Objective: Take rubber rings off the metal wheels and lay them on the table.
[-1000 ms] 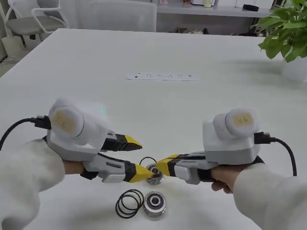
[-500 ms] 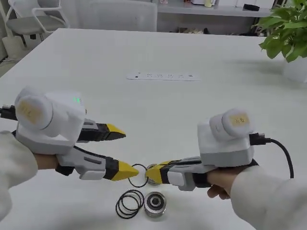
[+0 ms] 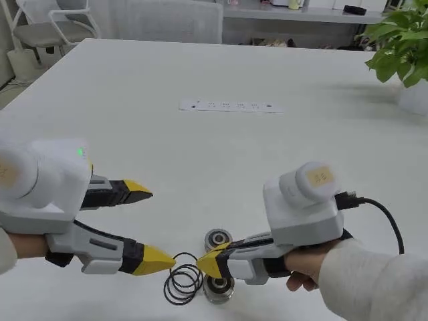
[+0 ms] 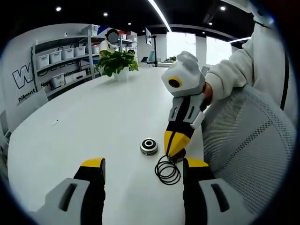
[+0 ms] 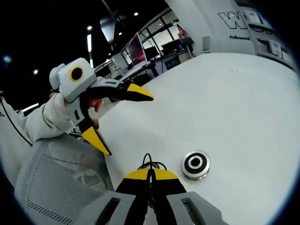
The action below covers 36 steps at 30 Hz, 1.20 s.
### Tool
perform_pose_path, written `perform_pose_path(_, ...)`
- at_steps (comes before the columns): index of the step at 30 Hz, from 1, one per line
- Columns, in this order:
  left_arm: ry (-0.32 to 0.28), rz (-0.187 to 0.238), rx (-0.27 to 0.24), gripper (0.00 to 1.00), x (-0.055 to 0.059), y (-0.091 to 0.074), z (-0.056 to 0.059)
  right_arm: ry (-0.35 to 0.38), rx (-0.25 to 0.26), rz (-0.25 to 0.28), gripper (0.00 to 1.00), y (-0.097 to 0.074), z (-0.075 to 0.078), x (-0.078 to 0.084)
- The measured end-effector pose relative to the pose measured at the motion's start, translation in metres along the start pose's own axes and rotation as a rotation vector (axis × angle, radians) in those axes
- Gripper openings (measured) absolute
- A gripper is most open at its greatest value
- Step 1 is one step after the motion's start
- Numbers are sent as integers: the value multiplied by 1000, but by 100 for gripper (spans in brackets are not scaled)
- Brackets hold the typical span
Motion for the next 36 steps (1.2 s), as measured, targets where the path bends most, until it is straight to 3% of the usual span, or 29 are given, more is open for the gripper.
perform_pose_path(7, -14, -34, -9, 65, 12, -9, 7, -56, 11, -33, 0, 1, 3, 6)
perform_pose_path(14, -24, -49, 21, 66, 17, -13, 22, -69, 32, -33, 0, 1, 8, 6)
perform_pose_path(26, -25, -34, 8, 68, 13, -14, 20, -110, 61, -26, 4, 1, 15, 4)
perform_pose_path(36, -43, -1, -14, 71, 4, -22, 21, -103, 88, 19, 5, -5, 20, -7)
Point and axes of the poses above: the centre of the closed fingertips' face, and the gripper's own axes: y roughly forward along the fingers, z roughly to its right, x roughly out of its underside, the point moved 4 cm from there along -y, roughly backward along the fingers, and after that the axes turned 14 degrees about z, right-handed, at the moved point
